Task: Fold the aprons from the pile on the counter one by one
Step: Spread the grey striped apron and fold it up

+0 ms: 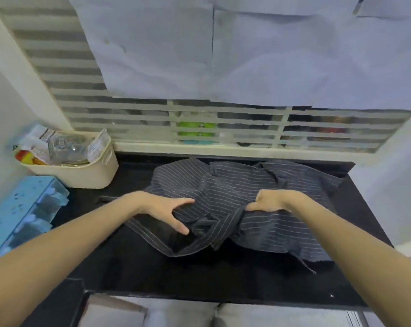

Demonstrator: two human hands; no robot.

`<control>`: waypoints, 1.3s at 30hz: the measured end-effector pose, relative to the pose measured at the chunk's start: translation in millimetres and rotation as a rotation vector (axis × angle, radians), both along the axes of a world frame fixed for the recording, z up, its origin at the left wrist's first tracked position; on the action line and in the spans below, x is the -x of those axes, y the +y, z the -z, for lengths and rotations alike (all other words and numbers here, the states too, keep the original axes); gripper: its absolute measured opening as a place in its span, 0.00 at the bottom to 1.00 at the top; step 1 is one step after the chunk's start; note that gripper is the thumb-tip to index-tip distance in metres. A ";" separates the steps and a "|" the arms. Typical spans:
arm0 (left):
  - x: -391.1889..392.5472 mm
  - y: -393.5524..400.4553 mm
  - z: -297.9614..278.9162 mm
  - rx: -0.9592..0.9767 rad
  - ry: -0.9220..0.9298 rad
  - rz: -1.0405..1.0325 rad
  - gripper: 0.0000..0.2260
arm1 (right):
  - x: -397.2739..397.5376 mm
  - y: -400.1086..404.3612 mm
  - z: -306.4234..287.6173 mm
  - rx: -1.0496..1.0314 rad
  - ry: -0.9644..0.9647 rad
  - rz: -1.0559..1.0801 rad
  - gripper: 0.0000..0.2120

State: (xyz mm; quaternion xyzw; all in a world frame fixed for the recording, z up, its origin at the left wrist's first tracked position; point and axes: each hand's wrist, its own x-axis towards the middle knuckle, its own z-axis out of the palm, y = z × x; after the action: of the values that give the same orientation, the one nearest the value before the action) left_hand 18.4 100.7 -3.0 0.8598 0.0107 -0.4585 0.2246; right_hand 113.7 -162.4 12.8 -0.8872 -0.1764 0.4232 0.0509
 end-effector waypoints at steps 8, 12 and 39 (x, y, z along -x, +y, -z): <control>-43.7 -105.3 46.7 0.160 -0.249 -0.349 0.35 | -35.2 -3.6 19.9 -0.308 -0.121 0.176 0.26; -65.3 -118.0 49.3 0.041 -0.476 -0.357 0.07 | -37.2 -0.2 28.5 -0.230 -0.053 0.130 0.27; -17.6 -59.8 44.9 -0.081 0.137 -0.410 0.09 | -8.5 -147.4 38.0 0.667 -0.470 -0.076 0.14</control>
State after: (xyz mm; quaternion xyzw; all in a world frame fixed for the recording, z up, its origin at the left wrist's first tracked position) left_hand 35.9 40.9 -47.9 0.8147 0.2189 -0.4600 0.2772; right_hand 122.2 -309.8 -25.3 -0.9204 -0.0688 0.2448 -0.2970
